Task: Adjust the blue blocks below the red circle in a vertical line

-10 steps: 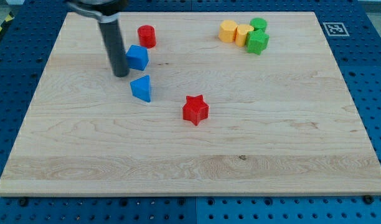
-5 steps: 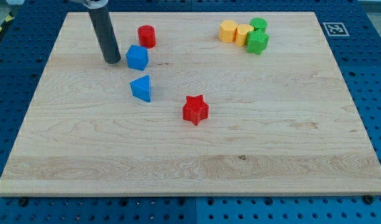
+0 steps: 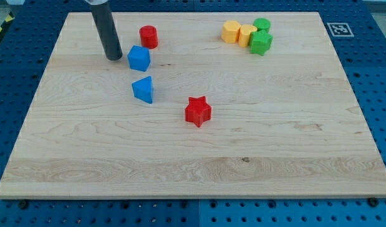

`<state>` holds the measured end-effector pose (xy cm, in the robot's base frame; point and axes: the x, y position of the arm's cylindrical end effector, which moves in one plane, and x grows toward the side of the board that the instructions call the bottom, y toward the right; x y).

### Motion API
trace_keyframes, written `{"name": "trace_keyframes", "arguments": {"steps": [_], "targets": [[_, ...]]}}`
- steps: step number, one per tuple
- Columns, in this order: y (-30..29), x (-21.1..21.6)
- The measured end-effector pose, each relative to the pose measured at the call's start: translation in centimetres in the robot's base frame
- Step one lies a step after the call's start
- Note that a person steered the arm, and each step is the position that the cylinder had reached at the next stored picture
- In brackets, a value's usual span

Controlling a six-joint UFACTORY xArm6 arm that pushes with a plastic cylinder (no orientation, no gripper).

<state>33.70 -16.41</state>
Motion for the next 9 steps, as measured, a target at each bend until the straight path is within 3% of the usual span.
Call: {"name": "trace_keyframes", "arguments": {"steps": [3,4,5,6,7,9], "targets": [[4.1,1.7],[2.2,0.8],[-2.8,-2.2],[-5.3,-7.8],[-1.5,-11.5],[13.5,-12.2]]}}
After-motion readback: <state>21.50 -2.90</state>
